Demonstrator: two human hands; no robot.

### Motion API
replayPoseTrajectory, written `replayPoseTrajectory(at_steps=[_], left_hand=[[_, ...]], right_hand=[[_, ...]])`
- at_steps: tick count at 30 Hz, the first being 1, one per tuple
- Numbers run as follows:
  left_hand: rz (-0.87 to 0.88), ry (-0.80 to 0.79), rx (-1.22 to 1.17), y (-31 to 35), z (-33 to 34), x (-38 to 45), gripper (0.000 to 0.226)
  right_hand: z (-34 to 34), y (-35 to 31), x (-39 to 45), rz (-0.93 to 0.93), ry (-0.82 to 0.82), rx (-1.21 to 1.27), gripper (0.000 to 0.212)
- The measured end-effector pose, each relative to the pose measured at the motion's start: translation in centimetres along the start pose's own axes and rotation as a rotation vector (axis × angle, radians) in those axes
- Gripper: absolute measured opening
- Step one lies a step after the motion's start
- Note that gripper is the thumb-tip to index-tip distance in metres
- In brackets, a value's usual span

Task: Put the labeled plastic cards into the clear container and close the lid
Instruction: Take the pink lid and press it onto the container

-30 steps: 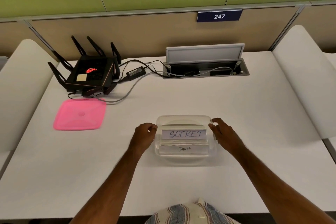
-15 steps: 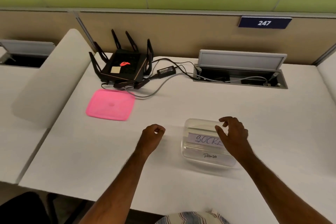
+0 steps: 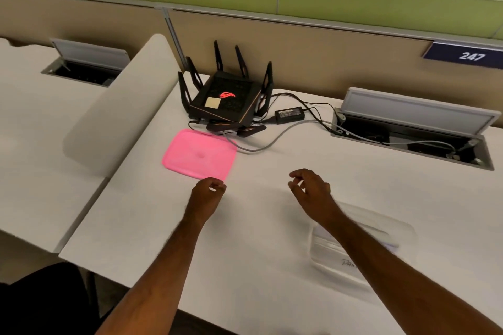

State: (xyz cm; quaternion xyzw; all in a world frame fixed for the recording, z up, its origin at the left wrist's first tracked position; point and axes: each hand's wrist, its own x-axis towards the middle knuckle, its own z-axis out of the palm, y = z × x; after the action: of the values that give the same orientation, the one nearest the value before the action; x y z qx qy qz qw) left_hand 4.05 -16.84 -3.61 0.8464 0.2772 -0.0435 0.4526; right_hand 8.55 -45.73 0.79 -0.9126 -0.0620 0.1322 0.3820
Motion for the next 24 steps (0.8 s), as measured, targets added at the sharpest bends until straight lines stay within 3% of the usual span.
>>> replayPoseTrajectory(at_steps=[12, 19, 24], left_hand=[[-0.027, 0.233, 0.218, -2.3, -5.6, 8.5, 0.039], [-0.119, 0.212, 0.272, -3.0, -7.5, 13.9, 0.062], [-0.118, 0.204, 0.295, -3.2, -7.8, 16.3, 0.065]], right_hand=[[7.2, -4.9, 8.5, 0.097, -0.229, 0.104, 0.033], [11.8, -5.7, 11.4, 0.121, -0.413, 0.121, 0.054], [14.4, -6.0, 12.8, 0.184, -0.448, 0.168, 0.068]])
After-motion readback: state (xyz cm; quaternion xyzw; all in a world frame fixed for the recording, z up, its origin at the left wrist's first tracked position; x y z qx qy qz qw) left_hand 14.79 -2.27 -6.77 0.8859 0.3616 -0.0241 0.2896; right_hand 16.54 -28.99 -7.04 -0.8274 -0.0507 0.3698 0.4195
